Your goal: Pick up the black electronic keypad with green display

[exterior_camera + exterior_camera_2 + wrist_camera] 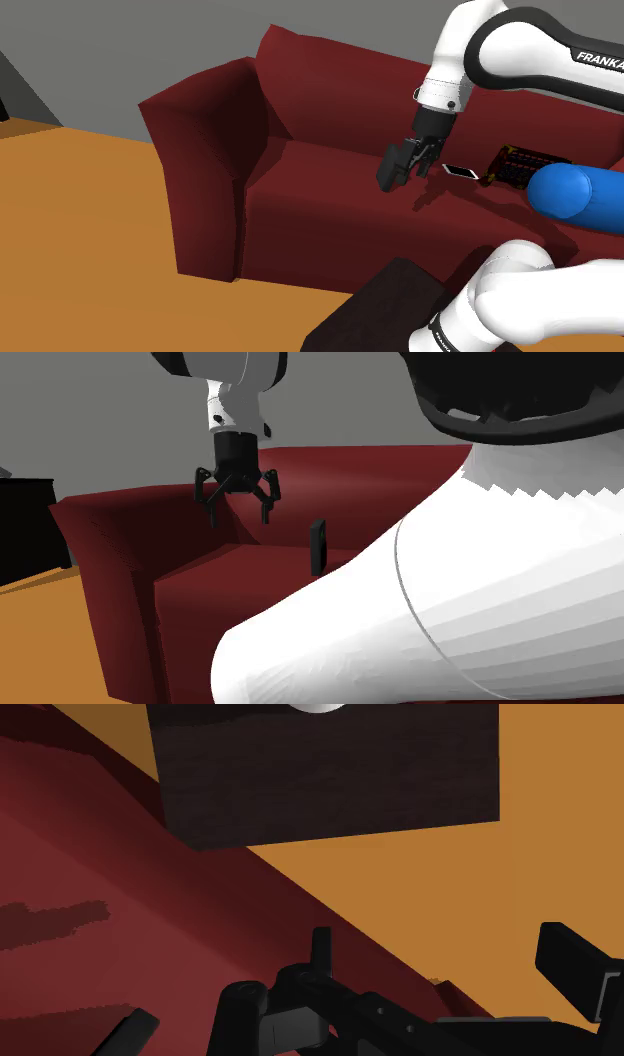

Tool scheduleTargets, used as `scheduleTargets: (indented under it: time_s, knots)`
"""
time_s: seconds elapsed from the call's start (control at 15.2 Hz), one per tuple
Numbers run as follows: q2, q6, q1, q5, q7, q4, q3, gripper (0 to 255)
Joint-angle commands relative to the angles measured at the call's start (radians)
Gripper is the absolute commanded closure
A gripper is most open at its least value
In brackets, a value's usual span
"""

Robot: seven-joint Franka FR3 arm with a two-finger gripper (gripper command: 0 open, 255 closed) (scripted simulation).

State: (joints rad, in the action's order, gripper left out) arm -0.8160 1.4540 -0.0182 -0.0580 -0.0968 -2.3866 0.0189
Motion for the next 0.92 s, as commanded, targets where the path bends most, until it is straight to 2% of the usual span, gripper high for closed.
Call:
scheduleTargets:
  time_s: [0.0, 0.86]
  knots:
    - [0.000, 0.000, 0.000, 0.000, 0.000, 0.000, 0.000, 0]
    - [0.236, 0.257, 0.115, 0.178, 0.150, 0.064, -0.188, 0]
